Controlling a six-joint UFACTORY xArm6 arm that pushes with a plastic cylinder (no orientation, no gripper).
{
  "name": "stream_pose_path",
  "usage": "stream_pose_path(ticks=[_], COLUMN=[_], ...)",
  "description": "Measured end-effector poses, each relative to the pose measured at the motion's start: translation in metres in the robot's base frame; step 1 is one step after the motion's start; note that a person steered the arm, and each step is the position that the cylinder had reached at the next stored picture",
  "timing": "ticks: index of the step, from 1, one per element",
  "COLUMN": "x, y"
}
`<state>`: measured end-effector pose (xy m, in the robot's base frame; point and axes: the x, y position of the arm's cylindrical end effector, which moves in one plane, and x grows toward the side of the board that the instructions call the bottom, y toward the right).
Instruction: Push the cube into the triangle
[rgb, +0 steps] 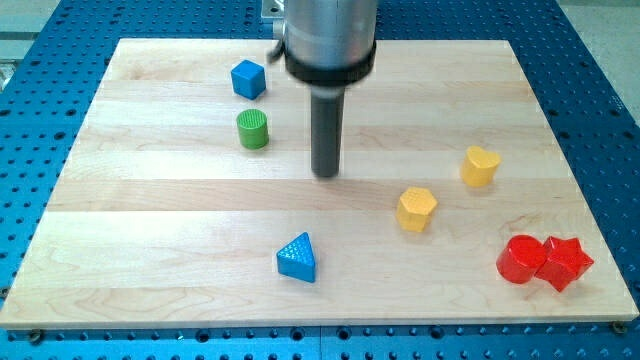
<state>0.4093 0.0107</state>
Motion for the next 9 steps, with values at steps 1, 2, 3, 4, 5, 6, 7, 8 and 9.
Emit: stream_pose_path(ticks=[1, 2, 3, 4, 5, 6, 7, 8, 9], x=[-0.067, -0.079, -0.106, -0.126, -0.137, -0.162, -0.195, -0.199, -0.194], y=[-0.015, -0.061, -0.081, -0.121, -0.127, -0.073, -0.088, -0.126, -0.169])
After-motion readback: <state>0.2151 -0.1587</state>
